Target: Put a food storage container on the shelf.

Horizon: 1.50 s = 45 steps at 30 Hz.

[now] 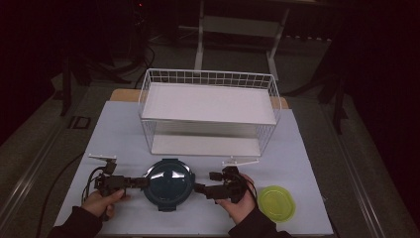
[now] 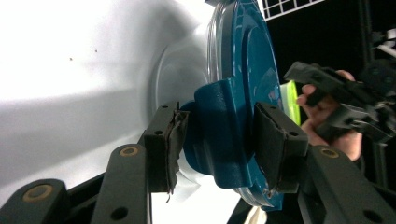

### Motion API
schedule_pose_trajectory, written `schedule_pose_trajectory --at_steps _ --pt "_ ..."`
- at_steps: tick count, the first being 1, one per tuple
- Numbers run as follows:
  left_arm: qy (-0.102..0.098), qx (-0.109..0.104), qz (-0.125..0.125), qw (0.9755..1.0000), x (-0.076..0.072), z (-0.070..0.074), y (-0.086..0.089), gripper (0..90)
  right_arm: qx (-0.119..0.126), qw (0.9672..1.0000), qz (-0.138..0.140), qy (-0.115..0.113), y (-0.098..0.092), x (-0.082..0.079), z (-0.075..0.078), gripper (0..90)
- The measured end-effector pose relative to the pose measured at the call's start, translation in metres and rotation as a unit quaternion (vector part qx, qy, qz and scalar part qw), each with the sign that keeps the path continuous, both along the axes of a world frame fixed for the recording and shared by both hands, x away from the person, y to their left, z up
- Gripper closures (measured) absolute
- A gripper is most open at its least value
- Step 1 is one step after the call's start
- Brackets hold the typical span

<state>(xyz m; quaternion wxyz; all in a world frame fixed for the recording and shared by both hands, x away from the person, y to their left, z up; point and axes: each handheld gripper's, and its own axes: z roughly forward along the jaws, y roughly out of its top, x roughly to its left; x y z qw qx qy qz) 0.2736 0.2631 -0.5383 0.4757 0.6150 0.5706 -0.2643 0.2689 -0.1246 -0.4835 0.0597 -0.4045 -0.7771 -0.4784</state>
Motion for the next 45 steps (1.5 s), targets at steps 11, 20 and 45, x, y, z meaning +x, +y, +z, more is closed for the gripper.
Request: schedule_pose_trajectory --at_steps 11,20,45 --pt "-0.041 0.02 -0.025 0.9987 -0.005 0.008 -0.004 52.9 0.051 0.9907 0.002 0.126 -0.001 0.012 -0.023 32.2" --pt "-0.101 0.021 -0.046 0.9936 -0.015 0.013 -0.006 53.6 0.04 0.9909 0.008 0.128 0.006 0.013 -0.025 39.1" --pt "-0.122 0.028 -0.035 0.9916 -0.041 0.017 -0.008 56.8 0.063 0.988 0.032 0.137 0.011 0.005 -0.028 56.0"
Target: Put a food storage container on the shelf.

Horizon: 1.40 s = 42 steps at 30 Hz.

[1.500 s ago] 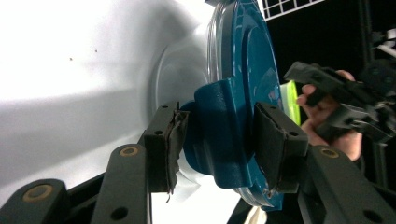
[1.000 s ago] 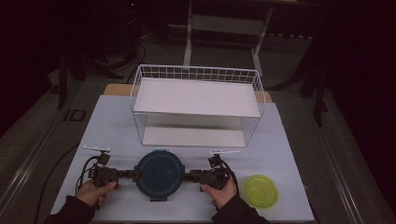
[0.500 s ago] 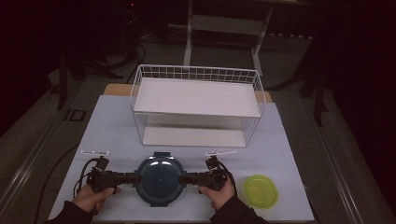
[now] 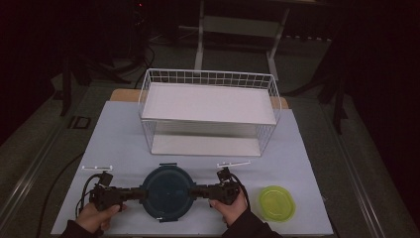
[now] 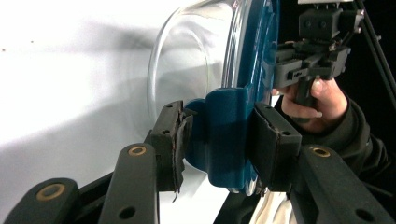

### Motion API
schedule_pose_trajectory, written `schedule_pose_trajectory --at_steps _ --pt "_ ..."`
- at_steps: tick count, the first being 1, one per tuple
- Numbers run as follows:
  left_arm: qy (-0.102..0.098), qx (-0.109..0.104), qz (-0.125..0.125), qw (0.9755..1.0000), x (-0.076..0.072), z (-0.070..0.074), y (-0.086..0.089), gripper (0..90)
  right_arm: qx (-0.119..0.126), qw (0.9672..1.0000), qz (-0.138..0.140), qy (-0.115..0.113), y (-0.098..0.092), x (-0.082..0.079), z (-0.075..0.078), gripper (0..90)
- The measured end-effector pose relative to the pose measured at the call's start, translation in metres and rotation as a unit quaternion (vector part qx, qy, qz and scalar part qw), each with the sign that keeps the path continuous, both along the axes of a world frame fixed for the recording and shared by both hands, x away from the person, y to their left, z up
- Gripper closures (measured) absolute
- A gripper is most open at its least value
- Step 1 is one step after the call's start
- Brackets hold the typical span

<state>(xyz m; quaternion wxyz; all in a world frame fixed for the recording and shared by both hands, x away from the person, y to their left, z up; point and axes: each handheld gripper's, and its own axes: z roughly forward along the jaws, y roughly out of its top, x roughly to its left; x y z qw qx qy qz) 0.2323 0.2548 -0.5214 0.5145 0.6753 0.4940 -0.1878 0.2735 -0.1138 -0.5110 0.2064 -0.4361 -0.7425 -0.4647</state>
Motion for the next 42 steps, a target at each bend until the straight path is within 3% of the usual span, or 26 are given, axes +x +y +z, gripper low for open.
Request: schedule_pose_trajectory --at_steps 6,10,21,30,31,33,42 --pt "0.003 -0.002 0.007 1.0 -0.002 0.004 -0.001 57.0 -0.004 1.0 0.003 0.0 -0.001 -0.001 0.001 56.1" --pt "-0.004 -0.006 0.008 0.9999 -0.002 0.015 0.001 57.3 0.003 0.9999 0.009 -0.003 0.0 -0.002 0.006 56.2" --pt "-0.032 -0.014 0.007 0.9994 0.003 0.051 -0.01 57.4 0.012 0.999 -0.001 -0.043 -0.011 0.001 0.047 56.1" --pt "-0.046 -0.023 -0.004 0.9987 0.018 0.078 -0.023 57.4 0.006 0.9977 -0.017 -0.066 -0.024 0.006 0.082 56.0" --pt "-0.055 -0.022 -0.01 0.9982 0.023 0.089 -0.028 57.4 0.007 0.997 -0.022 -0.074 -0.03 0.008 0.093 56.0" --pt "-0.058 -0.021 -0.011 0.998 0.028 0.097 -0.033 57.4 0.006 0.9966 -0.023 -0.079 -0.033 0.01 0.099 56.1" --pt "-0.072 -0.027 -0.023 0.9968 0.056 0.124 -0.051 57.4 0.015 0.9941 -0.047 -0.096 -0.052 0.023 0.127 56.1"
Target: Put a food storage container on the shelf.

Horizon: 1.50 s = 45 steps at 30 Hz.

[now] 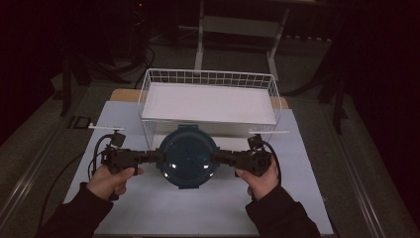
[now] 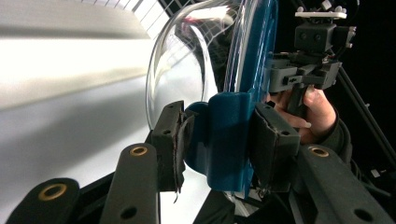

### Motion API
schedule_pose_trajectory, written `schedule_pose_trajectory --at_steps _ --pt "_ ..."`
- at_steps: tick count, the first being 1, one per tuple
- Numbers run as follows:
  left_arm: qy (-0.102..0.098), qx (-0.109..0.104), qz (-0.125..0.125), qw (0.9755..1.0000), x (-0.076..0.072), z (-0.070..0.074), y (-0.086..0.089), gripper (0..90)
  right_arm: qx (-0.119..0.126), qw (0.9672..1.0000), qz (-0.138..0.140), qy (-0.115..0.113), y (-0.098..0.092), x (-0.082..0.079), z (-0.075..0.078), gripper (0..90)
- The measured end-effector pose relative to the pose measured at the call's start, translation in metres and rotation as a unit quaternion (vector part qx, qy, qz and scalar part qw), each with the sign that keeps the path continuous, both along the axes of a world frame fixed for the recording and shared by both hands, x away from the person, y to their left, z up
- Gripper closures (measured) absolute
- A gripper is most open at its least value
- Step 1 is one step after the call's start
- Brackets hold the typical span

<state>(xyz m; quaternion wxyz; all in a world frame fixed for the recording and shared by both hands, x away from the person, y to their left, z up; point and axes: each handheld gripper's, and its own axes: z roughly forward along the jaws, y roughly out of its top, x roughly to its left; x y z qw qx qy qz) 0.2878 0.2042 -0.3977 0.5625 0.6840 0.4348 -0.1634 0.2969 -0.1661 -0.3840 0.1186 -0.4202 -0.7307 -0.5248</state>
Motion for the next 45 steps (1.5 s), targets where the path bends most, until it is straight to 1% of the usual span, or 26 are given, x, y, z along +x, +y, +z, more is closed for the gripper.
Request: schedule_pose_trajectory --at_steps 1,2,6,11,13,15,16,17,18,19,23,27,28,30,31,33,35,38,39,43,45 --pt "-0.001 0.0 -0.002 1.0 0.008 0.007 -0.004 57.4 0.001 1.0 -0.004 -0.002 -0.003 0.003 0.004 56.1" --pt "-0.004 0.0 -0.003 1.0 0.012 0.011 -0.006 57.4 0.004 0.9999 -0.009 -0.004 -0.007 0.008 0.01 56.1" --pt "-0.014 0.008 -0.007 0.9998 0.027 0.028 -0.014 57.4 0.01 0.9998 -0.017 -0.005 -0.015 0.019 0.023 56.2" --pt "-0.021 0.008 -0.009 0.9997 0.048 0.047 -0.022 57.4 0.017 0.9993 -0.03 -0.013 -0.023 0.035 0.04 56.2" --pt "-0.024 0.007 -0.01 0.9996 0.057 0.053 -0.026 57.4 0.018 0.9991 -0.033 -0.016 -0.026 0.042 0.047 56.2" --pt "-0.02 0.004 -0.01 0.9997 0.066 0.057 -0.029 57.4 0.021 0.9989 -0.039 -0.017 -0.03 0.05 0.052 56.2" --pt "-0.021 0.004 -0.011 0.9997 0.07 0.058 -0.03 57.4 0.021 0.9988 -0.041 -0.017 -0.031 0.053 0.053 56.2" --pt "-0.021 0.004 -0.011 0.9997 0.07 0.058 -0.03 57.4 0.021 0.9988 -0.041 -0.017 -0.031 0.053 0.053 56.2" --pt "-0.022 0.004 -0.01 0.9997 0.079 0.062 -0.033 57.4 0.022 0.9987 -0.043 -0.015 -0.033 0.056 0.055 56.2" --pt "-0.023 0.004 -0.009 0.9997 0.083 0.063 -0.034 57.3 0.024 0.9986 -0.046 -0.012 -0.036 0.063 0.056 56.2" --pt "-0.016 -0.003 -0.003 0.9999 0.099 0.067 -0.039 57.3 0.029 0.9981 -0.053 -0.006 -0.04 0.078 0.06 56.2" --pt "-0.014 -0.006 0.006 0.9999 0.113 0.07 -0.041 57.3 0.035 0.9976 -0.059 0.003 -0.043 0.093 0.063 56.3" --pt "-0.009 -0.007 0.006 0.9999 0.116 0.07 -0.042 57.3 0.038 0.9974 -0.06 0.006 -0.044 0.096 0.062 56.3" --pt "-0.003 -0.009 0.009 0.9999 0.122 0.068 -0.043 57.3 0.038 0.9972 -0.063 0.012 -0.045 0.102 0.061 56.3" --pt "0.002 -0.015 0.012 0.9998 0.125 0.066 -0.043 57.3 0.04 0.997 -0.064 0.017 -0.046 0.105 0.059 56.4" --pt "0.004 -0.02 0.012 0.9997 0.129 0.066 -0.044 57.2 0.051 0.9962 -0.066 0.023 -0.048 0.109 0.058 56.4" --pt "0.006 -0.023 0.01 0.9997 0.133 0.065 -0.044 57.2 0.049 0.9962 -0.069 0.021 -0.048 0.112 0.06 56.4" --pt "0.027 -0.036 0.014 0.9989 0.141 0.061 -0.043 56.9 0.043 0.9961 -0.072 0.03 -0.048 0.116 0.061 55.8" --pt "0.033 -0.04 0.016 0.9985 0.143 0.06 -0.043 56.8 0.043 0.9956 -0.075 0.036 -0.047 0.118 0.061 55.5" --pt "0.052 -0.046 0.015 0.9975 0.151 0.056 -0.042 56.1 0.055 0.9933 -0.082 0.061 -0.047 0.125 0.059 54.8" --pt "0.066 -0.053 0.014 0.9963 0.156 0.052 -0.041 55.7 0.064 0.9916 -0.084 0.074 -0.047 0.13 0.055 54.3"
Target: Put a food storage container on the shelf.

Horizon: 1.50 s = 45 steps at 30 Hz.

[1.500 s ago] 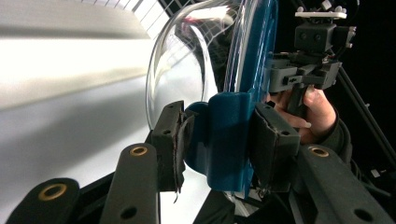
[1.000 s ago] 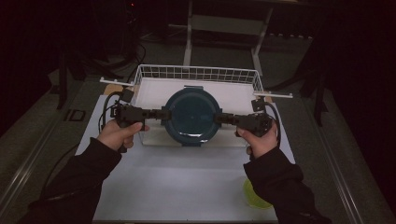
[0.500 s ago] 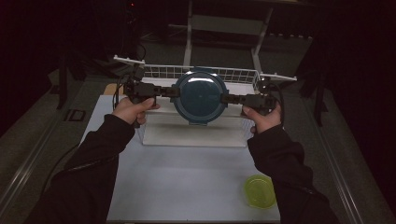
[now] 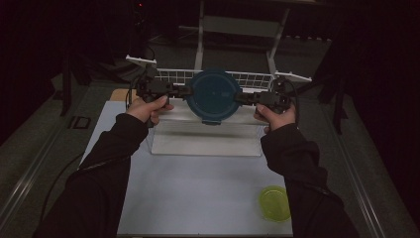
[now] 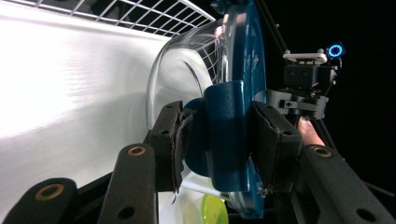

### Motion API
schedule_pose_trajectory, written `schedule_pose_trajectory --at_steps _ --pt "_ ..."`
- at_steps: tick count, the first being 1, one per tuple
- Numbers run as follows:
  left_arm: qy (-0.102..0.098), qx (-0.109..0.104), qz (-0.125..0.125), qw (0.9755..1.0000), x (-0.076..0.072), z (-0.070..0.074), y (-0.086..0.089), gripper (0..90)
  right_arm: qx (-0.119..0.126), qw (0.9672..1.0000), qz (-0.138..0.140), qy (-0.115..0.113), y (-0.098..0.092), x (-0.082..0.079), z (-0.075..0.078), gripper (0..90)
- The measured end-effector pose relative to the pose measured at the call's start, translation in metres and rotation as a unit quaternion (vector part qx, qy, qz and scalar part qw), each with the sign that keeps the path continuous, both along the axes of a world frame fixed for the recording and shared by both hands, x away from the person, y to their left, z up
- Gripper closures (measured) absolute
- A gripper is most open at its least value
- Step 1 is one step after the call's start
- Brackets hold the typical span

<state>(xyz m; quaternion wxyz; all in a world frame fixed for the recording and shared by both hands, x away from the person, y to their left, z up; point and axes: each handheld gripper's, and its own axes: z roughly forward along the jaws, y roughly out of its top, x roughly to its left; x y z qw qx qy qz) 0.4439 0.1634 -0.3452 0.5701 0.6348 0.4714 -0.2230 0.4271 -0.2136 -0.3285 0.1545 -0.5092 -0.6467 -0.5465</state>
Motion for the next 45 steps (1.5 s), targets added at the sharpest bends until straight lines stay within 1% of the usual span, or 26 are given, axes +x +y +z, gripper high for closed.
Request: schedule_pose_trajectory --at_steps 4,7,8,9,11,13,14,16,18,19,21,22,24,25,26,27,30,32,34,37,39,40,41,42,43,45 --pt "0.025 -0.013 0.01 0.9996 0.007 -0.008 0.0 53.9 0.013 0.9996 -0.01 0.024 0.0 0.008 -0.005 52.9" --pt "0.039 -0.018 0.015 0.999 0.01 -0.015 -0.001 51.0 0.022 0.9987 -0.021 0.04 0.0 0.013 -0.01 50.9" --pt "0.033 -0.022 0.015 0.9991 0.011 -0.016 -0.001 49.3 0.018 0.9987 -0.022 0.042 0.0 0.015 -0.011 50.3" --pt "0.03 -0.021 0.014 0.9992 0.011 -0.015 -0.002 49.4 0.019 0.9986 -0.02 0.044 -0.001 0.016 -0.012 51.1" --pt "0.03 -0.02 0.016 0.9992 0.01 -0.015 -0.002 49.2 0.022 0.9987 -0.02 0.042 -0.002 0.016 -0.013 50.8" --pt "0.026 -0.01 0.016 0.9995 0.009 -0.014 -0.003 46.7 0.021 0.9986 -0.019 0.044 -0.002 0.017 -0.013 50.2" --pt "0.026 -0.006 0.02 0.9994 0.009 -0.014 -0.003 43.6 0.018 0.9987 -0.019 0.043 -0.001 0.017 -0.012 49.0" --pt "0.022 -0.001 0.028 0.9994 0.008 -0.013 -0.001 41.1 0.004 0.9991 -0.019 0.037 -0.001 0.016 -0.01 45.2" --pt "0.008 0.004 0.036 0.9993 0.004 -0.01 0.0 38.5 -0.007 0.9993 -0.024 0.027 -0.002 0.015 -0.007 44.4" --pt "-0.002 0.014 0.036 0.9993 0.002 -0.008 0.0 38.2 -0.016 0.9993 -0.026 0.02 -0.002 0.014 -0.005 44.0" --pt "-0.021 0.024 0.034 0.9989 -0.004 -0.004 0.0 35.9 -0.025 0.9993 -0.029 0.007 -0.003 0.011 -0.001 43.0" --pt "-0.032 0.033 0.038 0.9982 -0.007 -0.001 0.0 34.2 -0.031 0.999 -0.033 0.0 -0.004 0.009 0.001 42.8" --pt "-0.054 0.041 0.045 0.9966 -0.015 0.005 0.001 33.3 -0.043 0.9982 -0.037 -0.02 -0.006 0.003 0.006 42.6" --pt "-0.07 0.045 0.048 0.9953 -0.02 0.007 0.002 32.0 -0.054 0.9974 -0.038 -0.029 -0.006 0.0 0.01 42.4" --pt "-0.088 0.041 0.046 0.9942 -0.024 0.009 0.004 31.3 -0.063 0.9964 -0.04 -0.04 -0.006 -0.004 0.013 42.4" --pt "-0.103 0.042 0.044 0.9928 -0.028 0.011 0.006 28.2 -0.069 0.9957 -0.041 -0.048 -0.006 -0.007 0.016 42.4" --pt "-0.131 0.042 0.06 0.9887 -0.039 0.015 0.011 24.3 -0.089 0.9921 -0.044 -0.077 -0.006 -0.018 0.025 42.2" --pt "-0.149 0.048 0.055 0.9862 -0.047 0.017 0.011 19.9 -0.089 0.9908 -0.042 -0.094 -0.006 -0.026 0.03 42.5" --pt "-0.173 0.067 0.046 0.9815 -0.056 0.018 0.009 17.7 -0.088 0.9899 -0.035 -0.106 -0.006 -0.034 0.034 42.7" --pt "-0.199 0.082 0.025 0.9762 -0.07 0.02 0.005 14.2 -0.085 0.9891 -0.023 -0.118 -0.004 -0.046 0.037 43.4" --pt "-0.212 0.086 0.012 0.9733 -0.08 0.02 0.003 13.8 -0.083 0.9884 -0.017 -0.125 -0.001 -0.054 0.037 44.2" --pt "-0.218 0.094 0.009 0.9714 -0.085 0.019 0.001 13.1 -0.086 0.9877 -0.013 -0.13 0.001 -0.058 0.037 44.3" --pt "-0.224 0.097 0.008 0.9698 -0.09 0.018 0.001 10.7 -0.092 0.9859 -0.014 -0.139 0.002 -0.062 0.037 45.0" --pt "-0.226 0.099 0.003 0.969 -0.094 0.016 0.0 7.8 -0.095 0.9846 -0.011 -0.146 0.004 -0.066 0.038 46.1" --pt "-0.23 0.107 0.003 0.9673 -0.099 0.014 -0.001 5.4 -0.092 0.9846 -0.006 -0.149 0.006 -0.069 0.037 46.8" --pt "-0.242 0.124 0.01 0.9622 -0.108 0.01 -0.001 0.7 -0.091 0.9841 0.003 -0.152 0.01 -0.076 0.035 49.0"
